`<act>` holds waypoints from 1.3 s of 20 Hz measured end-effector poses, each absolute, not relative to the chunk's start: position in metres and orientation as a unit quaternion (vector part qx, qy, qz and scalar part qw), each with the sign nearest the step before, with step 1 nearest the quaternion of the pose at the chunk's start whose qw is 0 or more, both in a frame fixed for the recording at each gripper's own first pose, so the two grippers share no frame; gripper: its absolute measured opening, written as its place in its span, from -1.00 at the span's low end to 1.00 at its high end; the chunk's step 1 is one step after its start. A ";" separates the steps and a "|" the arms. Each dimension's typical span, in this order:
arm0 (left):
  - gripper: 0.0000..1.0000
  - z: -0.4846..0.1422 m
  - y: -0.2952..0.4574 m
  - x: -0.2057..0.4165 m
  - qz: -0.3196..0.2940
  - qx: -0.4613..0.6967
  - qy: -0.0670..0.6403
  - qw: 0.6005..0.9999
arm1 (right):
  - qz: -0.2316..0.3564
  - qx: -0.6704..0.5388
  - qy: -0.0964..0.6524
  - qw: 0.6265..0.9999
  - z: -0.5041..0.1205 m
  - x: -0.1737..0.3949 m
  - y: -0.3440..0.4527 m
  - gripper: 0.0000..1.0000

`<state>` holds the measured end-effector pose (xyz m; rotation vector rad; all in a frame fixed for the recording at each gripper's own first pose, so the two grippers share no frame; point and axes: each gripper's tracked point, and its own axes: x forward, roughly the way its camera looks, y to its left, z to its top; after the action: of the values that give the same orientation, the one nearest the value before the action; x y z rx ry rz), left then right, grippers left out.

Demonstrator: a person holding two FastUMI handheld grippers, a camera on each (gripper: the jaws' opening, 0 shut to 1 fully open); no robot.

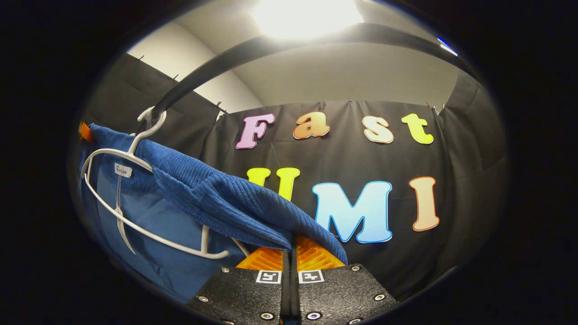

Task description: Grasp the clothes on the hanger with both hands and then place them into the laundry hamper below.

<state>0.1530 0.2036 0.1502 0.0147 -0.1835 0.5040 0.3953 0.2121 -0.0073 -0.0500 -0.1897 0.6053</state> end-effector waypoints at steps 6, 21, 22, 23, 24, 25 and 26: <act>-0.99 0.139 0.219 0.173 0.226 0.002 -0.074 0.971 | 0.286 -0.018 -0.123 0.950 0.003 0.414 0.221 -1.00; -0.98 0.036 0.223 0.211 0.125 -0.024 -0.020 0.992 | 0.275 -0.055 -0.112 0.953 -0.023 0.438 0.228 -1.00; -0.98 0.032 0.222 0.212 0.124 -0.031 -0.019 0.992 | 0.276 -0.062 -0.113 0.952 -0.025 0.439 0.228 -1.00; -1.00 0.028 0.222 0.216 0.124 -0.038 -0.021 0.991 | 0.277 -0.070 -0.114 0.952 -0.029 0.439 0.229 -1.00; -0.98 0.022 0.222 0.216 0.126 -0.043 -0.019 0.991 | 0.278 -0.076 -0.115 0.951 -0.033 0.439 0.230 -1.00; -0.98 0.015 0.221 0.217 0.130 -0.044 -0.015 0.990 | 0.277 -0.082 -0.113 0.951 -0.037 0.439 0.231 -1.00; -0.99 0.007 0.221 0.216 0.137 -0.043 -0.010 0.990 | 0.269 -0.088 -0.104 0.954 -0.049 0.440 0.227 -1.00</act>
<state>0.2164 0.2210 0.0069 -0.0872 -0.0205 0.2748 0.4399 0.2265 -0.0489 -0.1781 -0.2103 0.5458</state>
